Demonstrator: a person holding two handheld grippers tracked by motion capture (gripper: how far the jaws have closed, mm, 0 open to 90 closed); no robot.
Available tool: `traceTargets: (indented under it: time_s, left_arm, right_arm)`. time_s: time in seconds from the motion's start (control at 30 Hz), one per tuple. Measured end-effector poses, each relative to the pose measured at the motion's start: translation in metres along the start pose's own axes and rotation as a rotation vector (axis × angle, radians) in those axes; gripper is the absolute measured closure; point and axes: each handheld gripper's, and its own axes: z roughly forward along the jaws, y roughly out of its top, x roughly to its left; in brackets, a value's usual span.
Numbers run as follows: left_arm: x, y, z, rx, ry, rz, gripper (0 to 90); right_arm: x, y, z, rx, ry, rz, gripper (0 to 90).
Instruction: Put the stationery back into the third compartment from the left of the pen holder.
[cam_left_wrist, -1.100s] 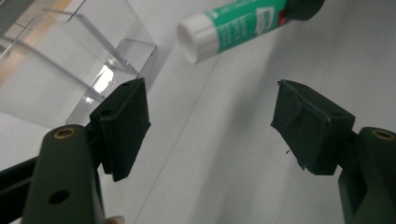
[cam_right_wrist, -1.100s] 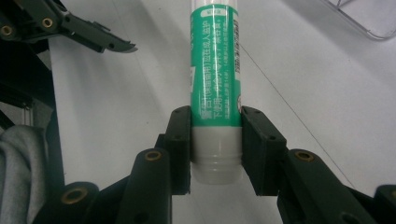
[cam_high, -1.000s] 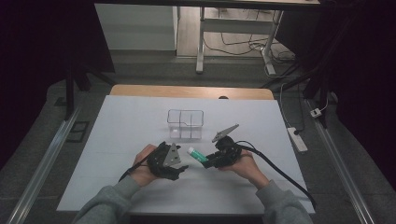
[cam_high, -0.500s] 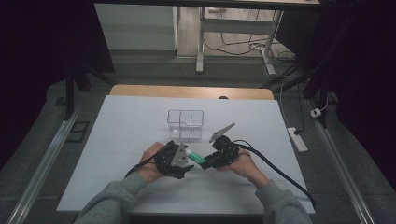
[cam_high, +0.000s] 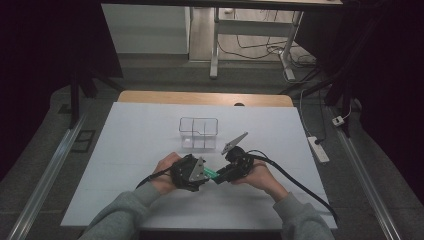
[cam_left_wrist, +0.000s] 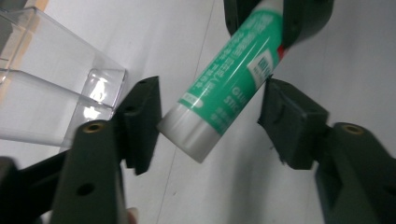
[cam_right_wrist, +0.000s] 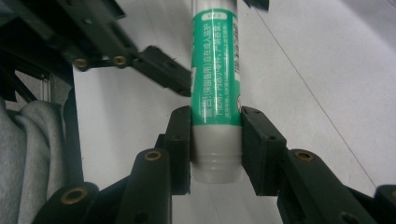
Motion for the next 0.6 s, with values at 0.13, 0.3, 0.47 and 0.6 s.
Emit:
traceTargets:
  time_s: [0.13, 0.3, 0.47, 0.6]
  left_arm:
    - [-0.003, 0.0, 0.003, 0.019, 0.009, 0.021, 49.6]
    - [-0.003, -0.003, 0.005, 0.068, -0.058, 0.074, 59.8]
    - [-0.001, -0.004, 0.004, 0.049, -0.108, 0.048, 64.4]
    - [0.001, -0.006, 0.003, 0.014, -0.097, -0.008, 64.9]
  right_arm:
    - [-0.001, 0.0, -0.002, 0.0, 0.003, -0.004, 64.7]
    - [0.0, 0.001, -0.009, -0.025, 0.011, -0.005, 64.5]
    - [0.002, 0.003, -0.019, -0.081, 0.029, -0.011, 64.0]
    - [0.004, 0.003, -0.023, -0.151, 0.003, -0.034, 57.1]
